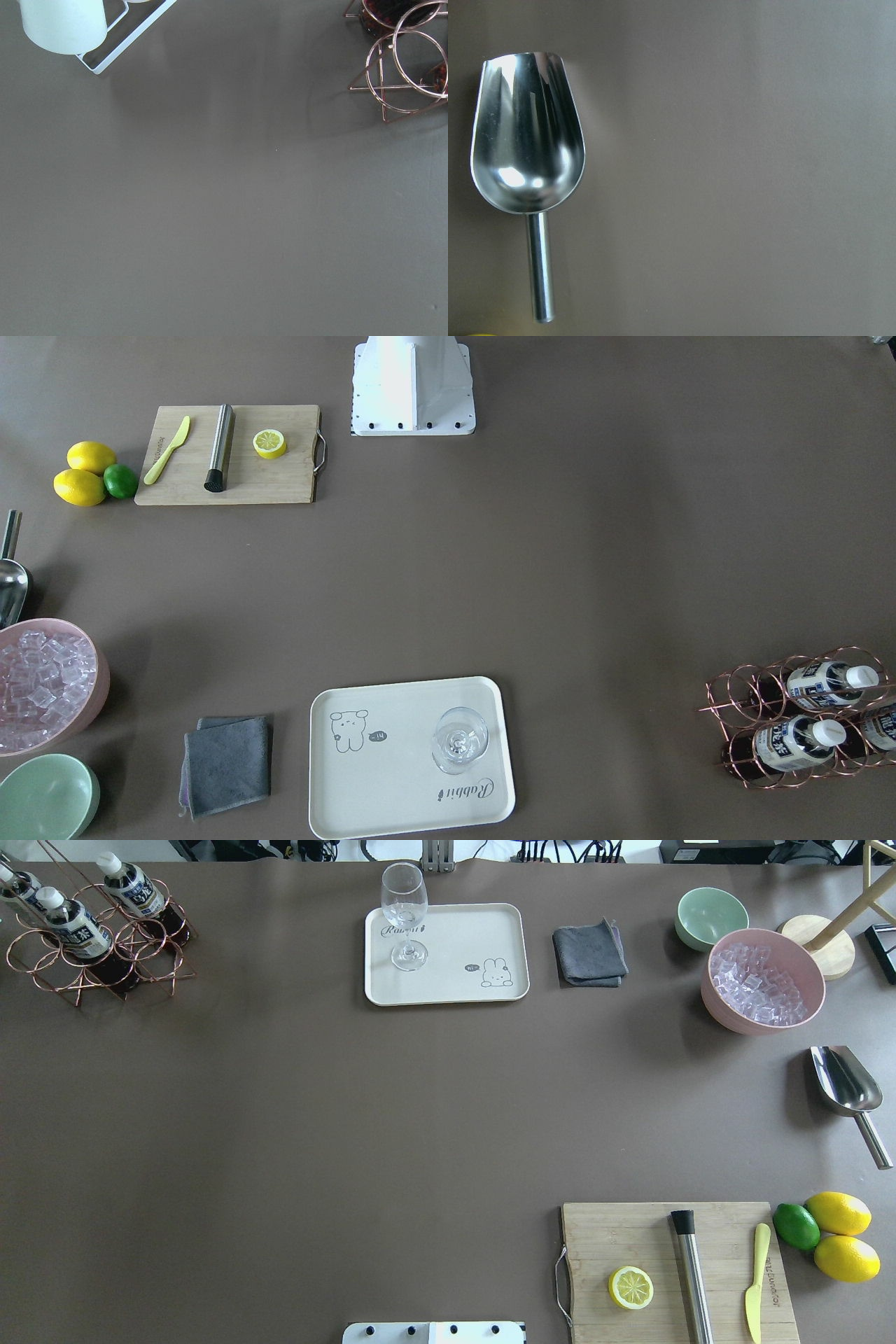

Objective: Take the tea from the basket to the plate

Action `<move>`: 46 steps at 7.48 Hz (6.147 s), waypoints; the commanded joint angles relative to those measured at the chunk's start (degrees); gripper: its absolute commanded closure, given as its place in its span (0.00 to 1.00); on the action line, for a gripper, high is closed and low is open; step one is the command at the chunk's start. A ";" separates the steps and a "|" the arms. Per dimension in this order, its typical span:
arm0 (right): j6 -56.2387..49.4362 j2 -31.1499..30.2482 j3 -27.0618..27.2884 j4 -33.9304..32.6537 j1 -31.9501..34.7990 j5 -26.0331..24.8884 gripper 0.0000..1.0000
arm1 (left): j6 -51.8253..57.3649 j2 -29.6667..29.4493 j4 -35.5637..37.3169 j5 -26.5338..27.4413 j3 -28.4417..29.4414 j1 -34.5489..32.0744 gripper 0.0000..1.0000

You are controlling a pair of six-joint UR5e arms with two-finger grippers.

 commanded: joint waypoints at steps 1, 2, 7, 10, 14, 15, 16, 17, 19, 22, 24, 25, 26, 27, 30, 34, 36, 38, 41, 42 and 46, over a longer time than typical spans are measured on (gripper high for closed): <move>0.09 0.00 -0.03 0.08 0.00 0.00 0.00 | 6.68 -0.91 0.06 1.03 -3.53 0.02 0.02; 0.00 0.00 -0.03 0.08 0.00 0.00 0.00 | 12.66 -1.96 0.06 1.21 -3.54 0.02 0.02; 0.00 0.00 0.06 0.08 0.00 0.00 0.00 | 14.12 -8.20 -0.47 0.25 -6.17 0.81 0.02; 0.00 0.00 -0.03 0.08 0.00 -0.09 0.00 | 23.25 -9.43 -14.33 6.81 -5.04 7.81 0.02; 0.00 0.09 0.06 0.08 -0.18 -0.09 0.00 | 49.93 -25.21 -0.98 10.36 -2.06 9.77 0.02; 0.00 0.09 0.06 0.08 -0.18 -0.09 0.00 | 52.77 -27.61 2.22 9.92 -0.22 9.77 0.02; 0.00 0.09 0.06 0.08 -0.18 -0.09 0.00 | 55.93 -30.77 2.25 9.74 4.15 9.25 0.02; 0.00 0.09 0.06 0.08 -0.18 -0.09 0.00 | 58.05 -31.41 1.73 7.39 7.50 9.16 0.02; 0.09 0.09 -0.03 0.08 -0.18 -0.09 0.00 | 59.90 -33.07 0.94 6.49 11.80 8.20 0.02; 0.09 0.09 -0.03 0.08 -0.18 -0.09 0.00 | 62.55 -36.58 -1.35 4.47 19.38 7.93 0.02; 0.09 0.09 0.06 0.08 -0.18 -0.09 0.00 | 62.29 -37.30 -2.48 4.38 20.89 8.45 0.02; 0.09 0.09 0.06 0.08 -0.18 0.00 0.00 | 62.20 -37.04 -2.58 4.38 20.89 8.54 0.02; 0.18 0.09 -0.03 0.08 -0.18 -0.09 0.00 | 62.11 -36.95 -2.58 4.38 20.89 8.89 0.02; 0.18 0.09 -0.03 0.08 -0.18 -0.09 0.00 | 61.85 -36.95 -2.58 4.38 20.89 9.07 0.03; 0.35 0.09 0.06 0.08 -0.18 -0.09 0.00 | 61.85 -36.08 -2.67 3.34 20.63 9.16 0.12; 0.53 0.70 -0.03 0.08 -0.26 -0.09 0.00 | 62.55 -35.54 -2.76 2.27 20.10 9.16 1.00; 0.53 0.70 -0.03 -0.01 -0.18 -0.09 0.00 | 62.55 -35.54 -2.49 2.45 17.57 8.90 1.00; 0.53 0.70 -0.03 0.08 -0.18 -0.09 0.00 | 62.55 -34.93 -1.88 2.36 14.23 7.14 1.00; 0.61 0.70 -0.12 0.08 -0.18 -0.18 0.00 | 62.20 -28.71 3.97 -2.35 -1.72 7.14 1.00; 0.62 0.70 -0.12 0.08 -0.18 -0.09 0.00 | 62.11 -27.56 6.71 -2.91 -6.66 7.14 1.00; 0.53 0.70 -0.12 -0.01 -0.18 -0.18 0.00 | 61.59 -29.57 9.99 -3.00 -13.19 13.69 1.00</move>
